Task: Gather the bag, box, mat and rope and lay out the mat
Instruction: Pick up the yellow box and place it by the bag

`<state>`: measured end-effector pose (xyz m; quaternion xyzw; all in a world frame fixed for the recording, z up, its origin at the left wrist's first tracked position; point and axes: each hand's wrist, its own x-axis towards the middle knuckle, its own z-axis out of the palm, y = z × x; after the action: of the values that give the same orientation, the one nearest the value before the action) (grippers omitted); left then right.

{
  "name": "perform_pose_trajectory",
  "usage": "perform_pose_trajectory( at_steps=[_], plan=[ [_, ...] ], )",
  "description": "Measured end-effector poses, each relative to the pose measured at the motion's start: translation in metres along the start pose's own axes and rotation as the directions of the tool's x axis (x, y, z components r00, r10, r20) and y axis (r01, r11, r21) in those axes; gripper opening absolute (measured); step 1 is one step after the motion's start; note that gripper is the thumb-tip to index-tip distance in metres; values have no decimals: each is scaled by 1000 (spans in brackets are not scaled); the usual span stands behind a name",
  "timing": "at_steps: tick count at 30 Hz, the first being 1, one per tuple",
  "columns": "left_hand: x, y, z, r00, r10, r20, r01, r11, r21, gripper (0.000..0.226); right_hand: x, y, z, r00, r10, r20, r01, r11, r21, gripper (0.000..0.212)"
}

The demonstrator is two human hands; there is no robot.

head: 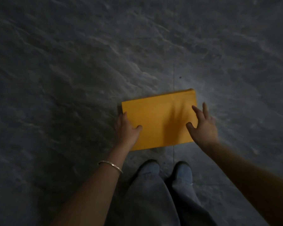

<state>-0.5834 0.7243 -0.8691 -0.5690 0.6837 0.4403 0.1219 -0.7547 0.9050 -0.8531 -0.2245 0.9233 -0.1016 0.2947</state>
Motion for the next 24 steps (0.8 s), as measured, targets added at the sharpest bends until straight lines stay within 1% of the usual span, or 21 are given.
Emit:
perform_pose_trajectory(
  at_steps=[3, 6, 8, 10, 14, 16, 19, 22, 24],
  plan=[
    [28, -20, 29, 996, -84, -24, 86, 995, 52, 105, 31, 31, 34, 998, 49, 32, -44, 992, -120, 74],
    [48, -34, 49, 986, -165, -19, 166, 986, 36, 118, 54, 48, 50, 993, 113, 41, -107, 987, -119, 77],
    [57, -40, 59, 978, -207, -20, 207, 978, -5, 120, 65, 57, 60, 987, 145, 68, -139, 986, -87, 80],
    [65, -43, 67, 975, -218, -34, 216, 976, -33, 120, 74, 61, 69, 978, 177, 110, -174, 984, -32, 85],
    [72, -49, 78, 972, -210, -106, 197, 973, -121, 119, 80, 63, 85, 969, 216, 122, -237, 952, 196, 93],
    [72, -50, 77, 967, -234, -101, 215, 962, -171, 117, 80, 65, 86, 965, 224, 138, -254, 934, 252, 94],
    [71, -51, 70, 956, -285, -65, 266, 942, -204, 117, 79, 67, 82, 966, 198, 165, -245, 904, 350, 100],
    [61, -48, 64, 950, -309, -41, 294, 931, -219, 117, 75, 68, 72, 963, 216, 160, -259, 900, 350, 102],
    [44, -45, 57, 951, -306, -48, 287, 928, -236, 114, 63, 65, 60, 964, 210, 163, -254, 908, 334, 102]
  ],
)
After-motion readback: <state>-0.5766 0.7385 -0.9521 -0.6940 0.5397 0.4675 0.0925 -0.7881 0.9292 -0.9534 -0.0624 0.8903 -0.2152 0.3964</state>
